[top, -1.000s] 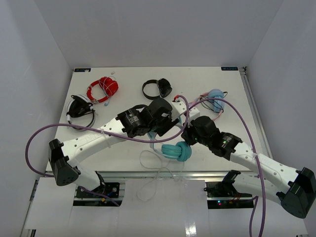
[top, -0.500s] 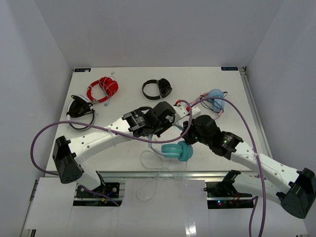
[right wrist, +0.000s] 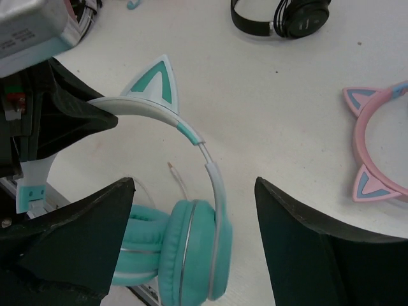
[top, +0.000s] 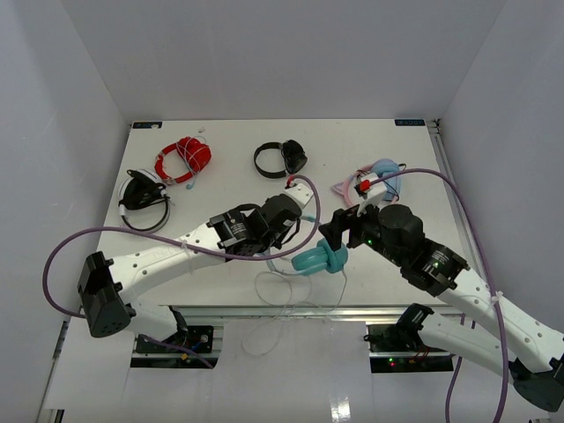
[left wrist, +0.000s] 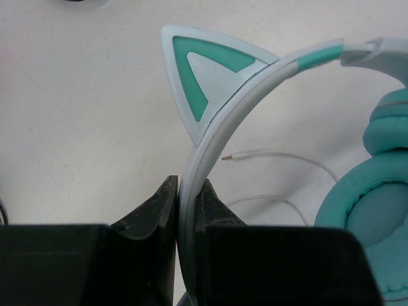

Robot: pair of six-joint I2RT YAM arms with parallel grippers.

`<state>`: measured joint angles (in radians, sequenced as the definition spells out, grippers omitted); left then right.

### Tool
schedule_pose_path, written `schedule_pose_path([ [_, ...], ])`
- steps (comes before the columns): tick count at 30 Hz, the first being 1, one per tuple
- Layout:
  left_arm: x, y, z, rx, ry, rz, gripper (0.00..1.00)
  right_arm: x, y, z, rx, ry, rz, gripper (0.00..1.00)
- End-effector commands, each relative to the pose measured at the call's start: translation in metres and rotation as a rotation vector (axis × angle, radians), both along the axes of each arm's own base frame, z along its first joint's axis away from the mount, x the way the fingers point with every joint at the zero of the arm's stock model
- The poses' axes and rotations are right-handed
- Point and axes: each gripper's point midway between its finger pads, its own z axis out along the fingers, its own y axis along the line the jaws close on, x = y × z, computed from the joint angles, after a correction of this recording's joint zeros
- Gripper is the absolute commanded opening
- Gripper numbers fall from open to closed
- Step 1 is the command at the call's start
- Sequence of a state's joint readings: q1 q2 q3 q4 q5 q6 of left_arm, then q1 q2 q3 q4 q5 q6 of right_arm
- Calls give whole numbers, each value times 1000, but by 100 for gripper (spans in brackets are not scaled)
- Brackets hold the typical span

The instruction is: Wrap the headphones

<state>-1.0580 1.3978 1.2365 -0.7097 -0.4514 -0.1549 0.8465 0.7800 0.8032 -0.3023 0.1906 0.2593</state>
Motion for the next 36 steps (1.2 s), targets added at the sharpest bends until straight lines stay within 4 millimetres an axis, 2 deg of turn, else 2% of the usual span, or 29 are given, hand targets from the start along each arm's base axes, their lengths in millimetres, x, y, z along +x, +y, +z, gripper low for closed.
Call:
schedule_pose_path([
  [1, 25, 28, 55, -238, -198, 334, 0, 0, 2, 23, 77, -33, -10, 84],
  [5, 29, 53, 55, -306, -263, 499, 0, -1, 7, 14, 97, -9, -2, 85],
  [9, 31, 73, 59, -415, -339, 623, 0, -3, 16, 20, 169, 5, 15, 86],
  [13, 31, 81, 52, -495, -363, 677, 0, -6, 24, 21, 266, 14, 30, 95],
  [16, 31, 81, 50, -531, -362, 685, 0, -5, 29, 12, 302, 40, 26, 96],
  [22, 29, 75, 55, -631, -342, 684, 0, -7, 46, 9, 392, 64, 71, 94],
  [27, 26, 74, 57, -700, -321, 685, 0, -7, 52, 23, 514, 45, 84, 94],
  [32, 24, 63, 51, -720, -276, 661, 0, -5, 56, 31, 624, 19, 95, 95],
  [34, 23, 61, 51, -729, -264, 655, 0, -3, 57, 32, 642, 13, 88, 98],
  [36, 23, 59, 51, -742, -255, 654, 0, 0, 56, 30, 649, 13, 72, 96],
])
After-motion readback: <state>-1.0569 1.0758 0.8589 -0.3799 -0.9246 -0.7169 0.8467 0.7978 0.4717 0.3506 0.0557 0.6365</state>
